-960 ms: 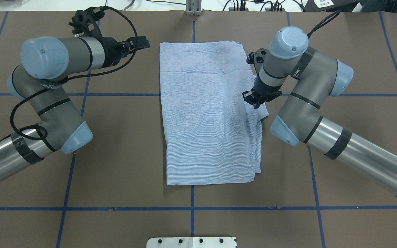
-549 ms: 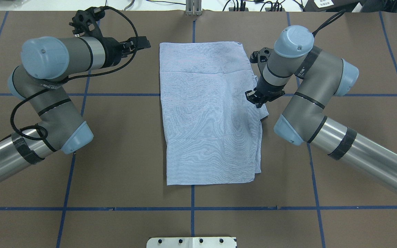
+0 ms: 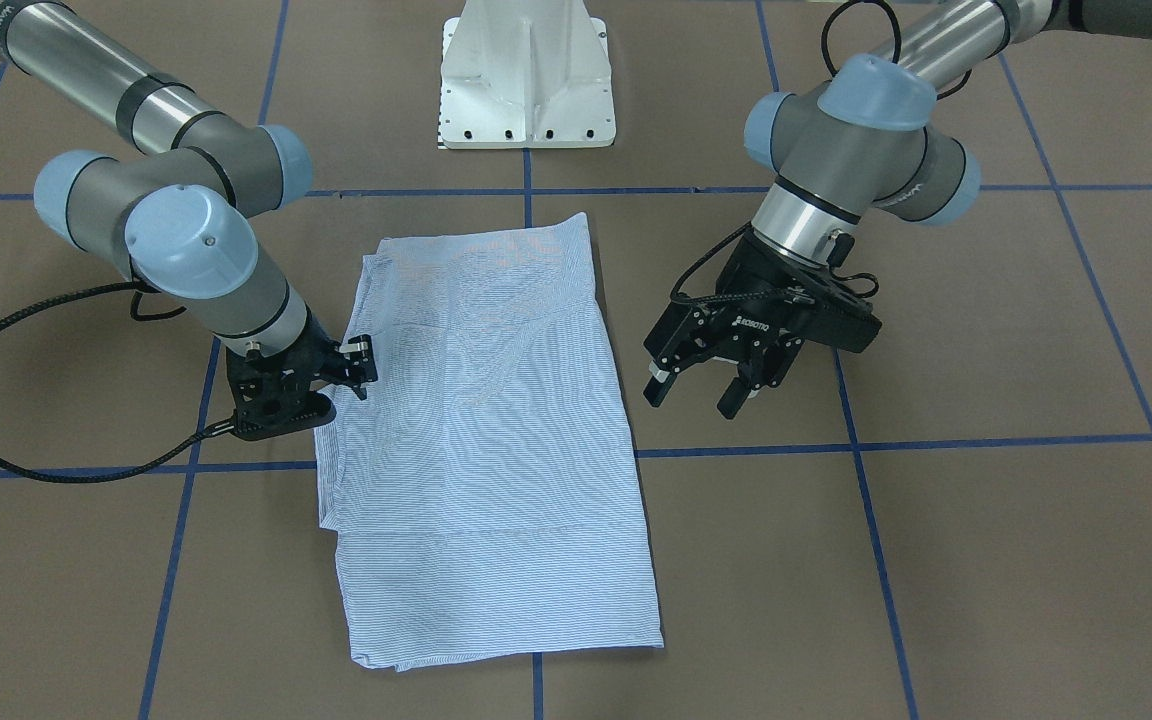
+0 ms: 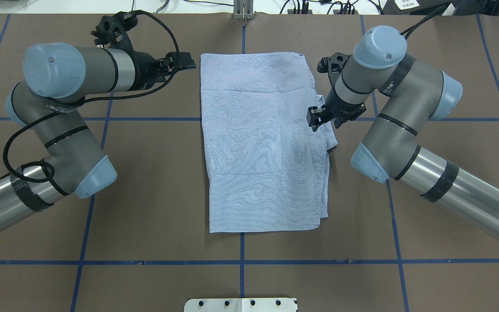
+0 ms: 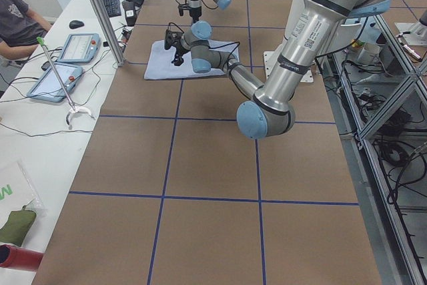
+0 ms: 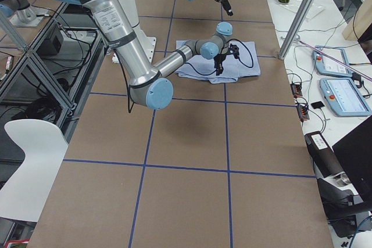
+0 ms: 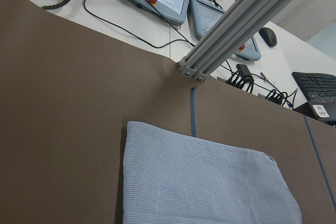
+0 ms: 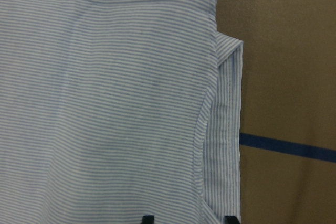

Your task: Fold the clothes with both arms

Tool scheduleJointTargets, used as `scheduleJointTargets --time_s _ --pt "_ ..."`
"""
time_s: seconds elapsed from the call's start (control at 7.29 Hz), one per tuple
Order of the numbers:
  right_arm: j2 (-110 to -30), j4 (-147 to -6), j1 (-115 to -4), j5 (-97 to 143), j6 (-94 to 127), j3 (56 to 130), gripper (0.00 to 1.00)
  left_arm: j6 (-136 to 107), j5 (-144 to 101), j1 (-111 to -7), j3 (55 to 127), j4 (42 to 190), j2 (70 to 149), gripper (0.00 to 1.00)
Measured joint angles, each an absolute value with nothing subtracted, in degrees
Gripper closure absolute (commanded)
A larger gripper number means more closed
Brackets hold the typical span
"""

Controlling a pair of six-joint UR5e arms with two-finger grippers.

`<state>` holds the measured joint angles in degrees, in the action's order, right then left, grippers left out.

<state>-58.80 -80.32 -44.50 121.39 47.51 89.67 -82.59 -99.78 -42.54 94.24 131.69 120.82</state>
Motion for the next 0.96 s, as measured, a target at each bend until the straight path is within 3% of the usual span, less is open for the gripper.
scheduleJointTargets --time_s 0.55,0.96 --pt "-64.9 -79.6 -46.1 125.0 52.9 99.8 0.0 -93.5 -101.8 -32.3 105.7 125.5 114.6 0.0" --pt "-68.9 -79.6 -46.2 125.1 57.9 107.4 0.0 -98.6 -94.2 -20.6 106.7 124.1 113.3 0.02"
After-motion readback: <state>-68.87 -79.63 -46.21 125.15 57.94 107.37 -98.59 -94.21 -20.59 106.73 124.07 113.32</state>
